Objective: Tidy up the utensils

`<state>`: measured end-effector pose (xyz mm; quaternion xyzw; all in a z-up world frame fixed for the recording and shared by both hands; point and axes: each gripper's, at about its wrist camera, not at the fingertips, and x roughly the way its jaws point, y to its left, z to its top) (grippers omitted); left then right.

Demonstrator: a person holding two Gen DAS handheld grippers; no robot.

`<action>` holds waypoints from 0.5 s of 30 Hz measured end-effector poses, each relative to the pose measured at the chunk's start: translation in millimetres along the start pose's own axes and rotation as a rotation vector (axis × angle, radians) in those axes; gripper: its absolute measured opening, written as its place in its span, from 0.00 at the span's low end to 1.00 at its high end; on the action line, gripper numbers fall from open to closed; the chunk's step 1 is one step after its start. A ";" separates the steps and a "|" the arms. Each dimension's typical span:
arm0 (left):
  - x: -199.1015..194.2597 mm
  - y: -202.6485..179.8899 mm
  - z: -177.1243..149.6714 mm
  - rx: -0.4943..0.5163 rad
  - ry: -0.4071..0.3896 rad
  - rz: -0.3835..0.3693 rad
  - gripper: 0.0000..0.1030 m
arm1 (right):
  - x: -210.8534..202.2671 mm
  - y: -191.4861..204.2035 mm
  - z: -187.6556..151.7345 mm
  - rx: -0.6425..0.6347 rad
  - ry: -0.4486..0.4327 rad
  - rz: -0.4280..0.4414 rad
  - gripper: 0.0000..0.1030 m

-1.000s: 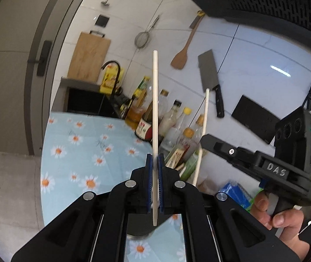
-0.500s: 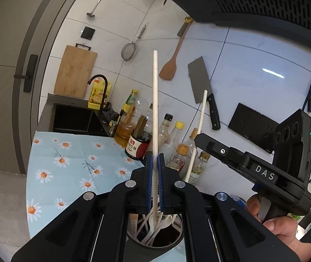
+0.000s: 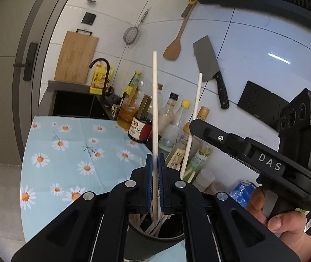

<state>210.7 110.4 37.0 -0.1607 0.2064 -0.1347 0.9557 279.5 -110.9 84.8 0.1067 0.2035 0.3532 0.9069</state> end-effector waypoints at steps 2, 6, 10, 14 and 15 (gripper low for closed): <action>-0.8 0.0 -0.4 0.001 0.005 0.004 0.05 | 1.4 -3.1 -2.7 0.013 0.007 -0.013 0.08; -3.8 2.2 -0.5 -0.015 0.010 0.013 0.25 | 2.9 -8.0 -5.1 0.044 0.026 -0.004 0.16; -7.9 2.6 0.4 -0.022 0.006 0.003 0.25 | -2.3 -7.7 -3.4 0.047 0.020 -0.003 0.18; -15.2 -1.2 0.7 -0.011 0.002 0.003 0.25 | -10.0 -4.3 -2.0 0.033 0.017 -0.006 0.19; -17.4 -1.8 0.4 -0.010 0.001 0.007 0.25 | -12.8 -3.4 -2.2 0.029 0.016 -0.006 0.19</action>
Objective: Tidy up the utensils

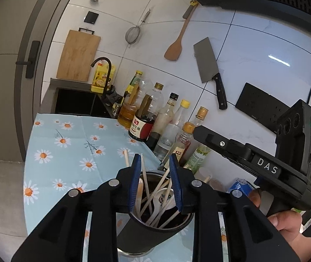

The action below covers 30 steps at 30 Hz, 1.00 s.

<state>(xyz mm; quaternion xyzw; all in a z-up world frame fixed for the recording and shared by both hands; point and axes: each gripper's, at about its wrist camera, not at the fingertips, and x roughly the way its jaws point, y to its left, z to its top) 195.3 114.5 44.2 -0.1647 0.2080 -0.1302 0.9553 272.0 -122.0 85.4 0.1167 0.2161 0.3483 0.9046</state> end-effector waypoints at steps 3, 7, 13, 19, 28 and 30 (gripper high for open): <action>-10.0 -1.5 -0.3 -0.004 0.001 0.015 0.25 | -9.8 1.8 -1.1 -0.007 -0.003 0.001 0.24; -29.5 -5.7 -2.5 0.012 -0.010 0.035 0.25 | -29.6 2.1 -6.1 -0.017 -0.006 0.000 0.31; -69.2 -19.3 -18.1 0.041 -0.036 0.099 0.34 | -60.6 2.2 -23.1 -0.053 0.020 -0.002 0.36; -102.9 -31.6 -42.1 0.046 -0.036 0.160 0.44 | -89.9 2.6 -48.7 -0.085 0.046 0.002 0.51; -143.9 -47.0 -81.2 0.039 -0.031 0.278 0.71 | -135.7 4.5 -79.3 -0.195 0.058 -0.006 0.81; -150.5 -52.2 -90.1 0.018 -0.029 0.289 0.79 | -145.3 4.0 -86.9 -0.221 0.077 -0.007 0.88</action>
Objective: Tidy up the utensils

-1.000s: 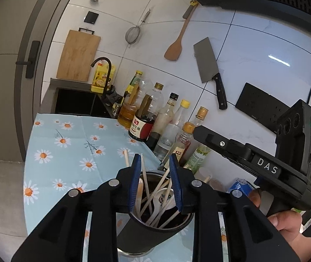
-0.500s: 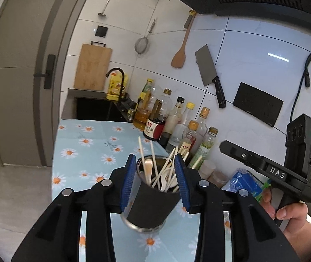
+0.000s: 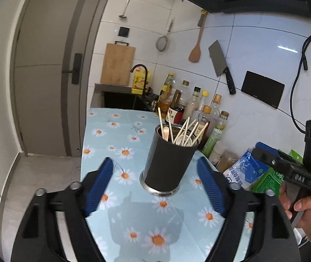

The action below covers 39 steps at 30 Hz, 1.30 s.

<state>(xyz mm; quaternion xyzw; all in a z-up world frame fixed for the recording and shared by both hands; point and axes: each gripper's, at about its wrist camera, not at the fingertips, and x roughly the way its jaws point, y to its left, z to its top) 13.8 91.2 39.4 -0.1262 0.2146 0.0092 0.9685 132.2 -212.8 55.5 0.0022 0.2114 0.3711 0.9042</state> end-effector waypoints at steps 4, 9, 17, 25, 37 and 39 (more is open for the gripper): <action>-12.2 -16.5 -14.7 -0.004 0.004 0.012 0.89 | -16.2 -1.1 -15.3 -0.009 0.025 0.021 0.95; -22.0 -48.2 -33.4 0.052 0.006 0.068 0.93 | -31.0 -8.0 -26.7 -0.005 0.069 0.033 0.95; -28.9 -66.3 -63.7 -0.004 0.040 0.106 0.94 | -48.4 -20.7 -46.5 -0.002 0.094 0.023 0.95; -29.5 -78.2 -91.7 -0.022 0.087 0.128 0.94 | -57.2 -25.6 -71.7 -0.010 0.125 0.033 0.95; -24.7 -84.0 -112.4 -0.015 0.145 0.155 0.94 | -58.3 -26.8 -96.5 0.010 0.162 0.043 0.95; -25.8 -84.7 -112.1 -0.015 0.143 0.152 0.94 | -57.7 -26.2 -99.0 0.006 0.168 0.047 0.95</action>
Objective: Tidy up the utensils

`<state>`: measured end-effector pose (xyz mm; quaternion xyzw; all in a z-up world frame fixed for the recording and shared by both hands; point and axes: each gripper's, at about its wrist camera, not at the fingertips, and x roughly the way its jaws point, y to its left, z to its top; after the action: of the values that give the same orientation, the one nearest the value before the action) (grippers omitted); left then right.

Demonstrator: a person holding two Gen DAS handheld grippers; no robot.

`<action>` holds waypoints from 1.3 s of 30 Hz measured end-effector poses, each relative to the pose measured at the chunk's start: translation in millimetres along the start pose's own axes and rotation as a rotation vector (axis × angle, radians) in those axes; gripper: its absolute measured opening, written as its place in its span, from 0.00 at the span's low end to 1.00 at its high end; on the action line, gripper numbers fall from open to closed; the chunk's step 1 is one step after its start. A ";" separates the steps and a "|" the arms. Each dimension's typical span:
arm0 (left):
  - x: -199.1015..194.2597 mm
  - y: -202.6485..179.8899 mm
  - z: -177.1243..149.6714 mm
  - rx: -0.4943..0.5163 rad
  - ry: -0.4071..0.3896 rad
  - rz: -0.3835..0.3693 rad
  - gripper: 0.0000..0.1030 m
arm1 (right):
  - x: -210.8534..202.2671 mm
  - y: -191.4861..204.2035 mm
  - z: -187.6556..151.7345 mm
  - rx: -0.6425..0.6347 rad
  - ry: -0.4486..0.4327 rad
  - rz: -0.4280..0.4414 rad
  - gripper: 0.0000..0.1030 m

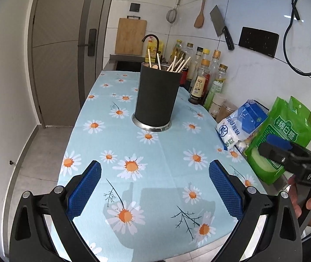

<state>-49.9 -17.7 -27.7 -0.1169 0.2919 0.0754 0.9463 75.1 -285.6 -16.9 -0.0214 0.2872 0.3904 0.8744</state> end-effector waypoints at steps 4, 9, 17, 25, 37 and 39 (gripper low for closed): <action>0.1 -0.9 0.1 0.004 0.001 0.005 0.94 | 0.0 0.8 -1.0 -0.011 -0.005 0.002 0.95; -1.5 -3.4 0.0 0.009 -0.001 0.003 0.94 | -0.9 0.5 0.1 -0.011 -0.012 0.007 0.95; -1.0 -5.5 -1.8 0.016 0.012 -0.012 0.94 | -1.3 2.4 2.1 -0.010 -0.004 -0.002 0.95; -5.0 -0.6 -2.6 0.014 0.011 -0.014 0.94 | -2.1 8.4 -0.1 -0.023 0.005 -0.007 0.95; -6.9 -0.9 -3.5 0.021 0.014 -0.016 0.94 | -6.0 13.9 -0.9 -0.047 -0.009 -0.019 0.95; -6.1 -3.1 -3.9 0.020 0.015 -0.017 0.94 | -8.3 12.2 -1.4 -0.063 -0.016 -0.037 0.95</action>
<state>-56.3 -22.2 -26.7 -0.1107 0.2986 0.0635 0.9458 61.6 -283.0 -11.5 -0.0512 0.2675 0.3831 0.8826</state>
